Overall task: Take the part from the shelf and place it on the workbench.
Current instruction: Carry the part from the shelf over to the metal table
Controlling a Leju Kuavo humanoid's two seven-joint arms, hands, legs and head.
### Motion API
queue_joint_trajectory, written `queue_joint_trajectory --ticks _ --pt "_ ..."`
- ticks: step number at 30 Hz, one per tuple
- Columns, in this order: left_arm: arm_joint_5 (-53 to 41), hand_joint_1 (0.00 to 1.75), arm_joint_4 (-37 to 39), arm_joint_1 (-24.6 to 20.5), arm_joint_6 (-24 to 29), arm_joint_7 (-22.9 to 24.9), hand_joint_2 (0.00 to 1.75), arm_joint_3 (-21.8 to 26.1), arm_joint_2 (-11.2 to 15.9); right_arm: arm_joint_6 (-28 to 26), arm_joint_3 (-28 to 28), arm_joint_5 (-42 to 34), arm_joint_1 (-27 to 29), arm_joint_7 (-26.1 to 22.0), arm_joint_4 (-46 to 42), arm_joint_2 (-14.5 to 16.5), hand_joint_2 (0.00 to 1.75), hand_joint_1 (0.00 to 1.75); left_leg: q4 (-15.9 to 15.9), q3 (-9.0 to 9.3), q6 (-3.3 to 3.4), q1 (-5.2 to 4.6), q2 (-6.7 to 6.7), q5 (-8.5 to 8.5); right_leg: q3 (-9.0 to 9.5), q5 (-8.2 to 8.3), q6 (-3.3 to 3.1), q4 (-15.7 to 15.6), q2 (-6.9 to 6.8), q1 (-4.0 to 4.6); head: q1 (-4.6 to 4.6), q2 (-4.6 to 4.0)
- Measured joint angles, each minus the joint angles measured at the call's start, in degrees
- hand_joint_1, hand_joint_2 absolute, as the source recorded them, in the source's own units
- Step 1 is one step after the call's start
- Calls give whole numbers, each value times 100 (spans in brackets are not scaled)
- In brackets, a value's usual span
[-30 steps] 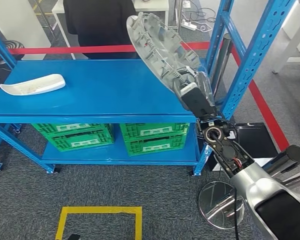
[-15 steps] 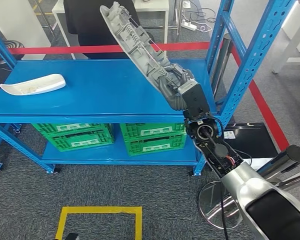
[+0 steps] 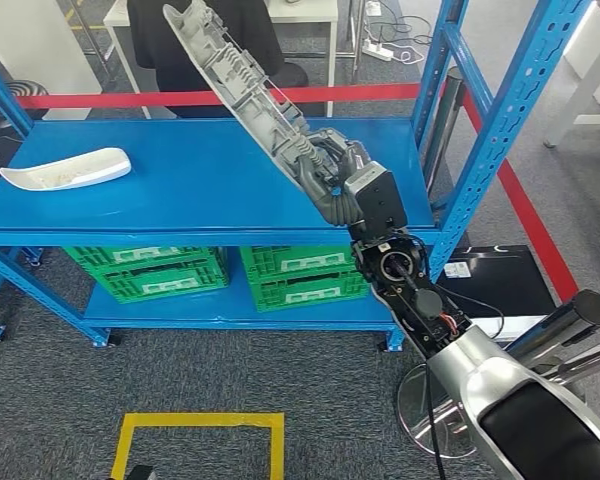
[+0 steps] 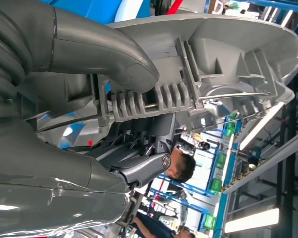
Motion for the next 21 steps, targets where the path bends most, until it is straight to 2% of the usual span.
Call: queue_joint_trajectory --ticks 15,21 --pt "7 0 0 5 0 0 175 0 23 48 17 -1 3 1 -3 80 175 175 0 0 0 0 0 0 -1 0 0 0 1 -1 0 -1" --pt "34 0 0 0 31 27 175 0 24 466 16 -315 72 -51 -130 93 175 175 0 0 0 0 0 0 -2 0 0 0 1 -1 0 0"
